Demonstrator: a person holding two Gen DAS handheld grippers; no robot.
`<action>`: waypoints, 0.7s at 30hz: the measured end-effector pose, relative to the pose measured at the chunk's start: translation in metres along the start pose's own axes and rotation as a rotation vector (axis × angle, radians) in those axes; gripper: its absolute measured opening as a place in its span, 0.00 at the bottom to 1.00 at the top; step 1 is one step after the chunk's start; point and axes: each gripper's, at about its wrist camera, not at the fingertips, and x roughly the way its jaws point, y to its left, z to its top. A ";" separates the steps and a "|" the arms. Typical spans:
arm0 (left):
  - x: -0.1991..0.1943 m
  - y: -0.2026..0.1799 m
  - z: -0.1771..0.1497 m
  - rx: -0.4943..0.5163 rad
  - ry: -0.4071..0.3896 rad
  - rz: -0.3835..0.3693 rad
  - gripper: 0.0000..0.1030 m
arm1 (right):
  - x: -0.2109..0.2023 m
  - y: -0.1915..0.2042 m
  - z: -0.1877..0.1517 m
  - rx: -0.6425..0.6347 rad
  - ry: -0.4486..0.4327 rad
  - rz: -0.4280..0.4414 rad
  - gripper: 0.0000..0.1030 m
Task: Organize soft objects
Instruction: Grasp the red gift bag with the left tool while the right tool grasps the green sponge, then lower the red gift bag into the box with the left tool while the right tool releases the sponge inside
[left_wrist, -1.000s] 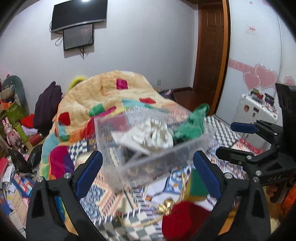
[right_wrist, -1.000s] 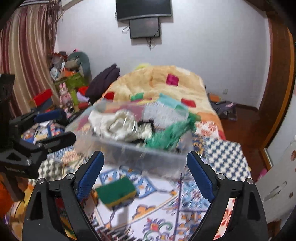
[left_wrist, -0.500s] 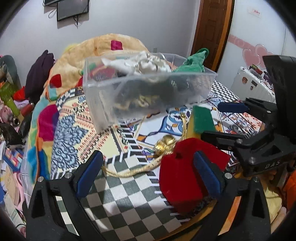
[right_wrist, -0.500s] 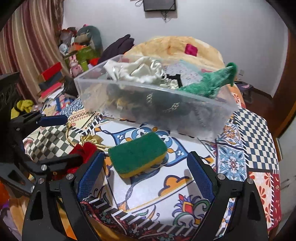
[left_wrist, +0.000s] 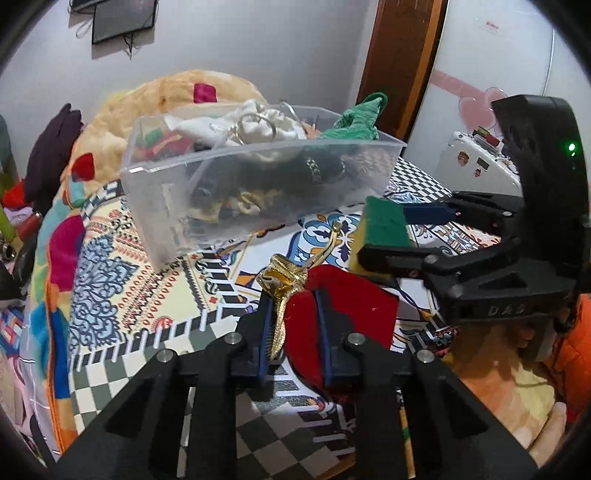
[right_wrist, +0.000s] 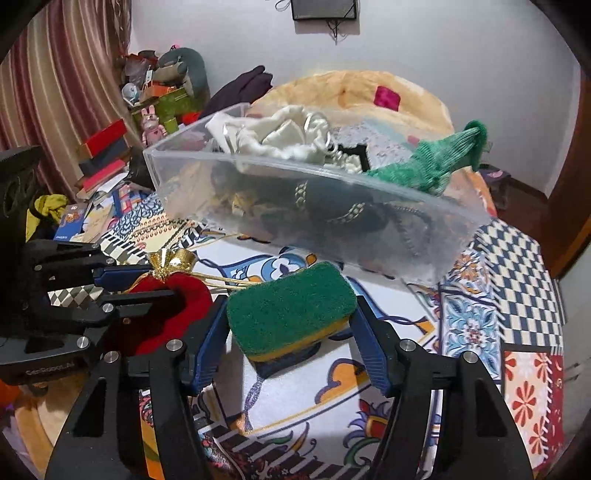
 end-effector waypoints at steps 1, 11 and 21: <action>-0.002 0.000 0.000 0.001 -0.008 0.007 0.20 | -0.003 -0.001 0.001 0.001 -0.009 -0.005 0.60; -0.050 0.017 0.034 -0.043 -0.181 0.064 0.20 | -0.048 -0.011 0.028 0.021 -0.173 -0.051 0.60; -0.069 0.027 0.082 -0.061 -0.310 0.106 0.20 | -0.050 -0.011 0.062 -0.001 -0.262 -0.076 0.61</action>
